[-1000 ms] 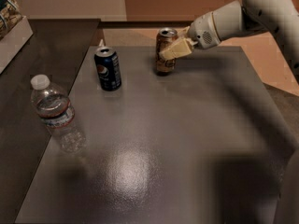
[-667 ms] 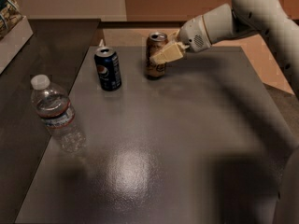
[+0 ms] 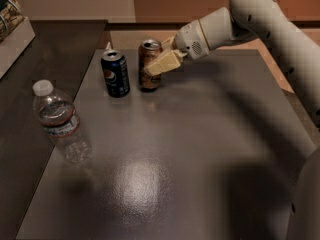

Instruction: Move orange can near pepsi can

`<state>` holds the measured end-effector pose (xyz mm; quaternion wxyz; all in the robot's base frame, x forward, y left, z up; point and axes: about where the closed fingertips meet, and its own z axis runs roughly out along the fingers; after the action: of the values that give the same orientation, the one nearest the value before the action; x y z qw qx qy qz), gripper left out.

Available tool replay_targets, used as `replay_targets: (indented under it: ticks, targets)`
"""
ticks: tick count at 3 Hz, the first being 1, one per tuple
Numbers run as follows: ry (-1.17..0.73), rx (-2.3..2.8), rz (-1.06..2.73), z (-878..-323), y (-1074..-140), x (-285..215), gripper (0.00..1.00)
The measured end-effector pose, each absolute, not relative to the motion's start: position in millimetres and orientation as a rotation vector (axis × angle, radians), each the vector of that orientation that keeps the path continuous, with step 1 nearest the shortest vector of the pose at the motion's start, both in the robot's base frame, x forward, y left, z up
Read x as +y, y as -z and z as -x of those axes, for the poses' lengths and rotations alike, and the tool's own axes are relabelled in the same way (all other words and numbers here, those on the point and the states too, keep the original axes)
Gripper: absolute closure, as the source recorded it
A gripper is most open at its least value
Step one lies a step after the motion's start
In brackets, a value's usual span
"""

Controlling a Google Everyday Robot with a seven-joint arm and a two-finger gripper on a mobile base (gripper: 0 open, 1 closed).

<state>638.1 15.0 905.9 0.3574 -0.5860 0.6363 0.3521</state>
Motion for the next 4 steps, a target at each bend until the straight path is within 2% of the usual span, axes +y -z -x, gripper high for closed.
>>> replay_targets:
  ticks: [1,4]
  targets:
    - [-0.933,1.624,1.56,-628,-898,31,0.82]
    - [-0.914,1.629,1.619,-621,-885,40,0.13]
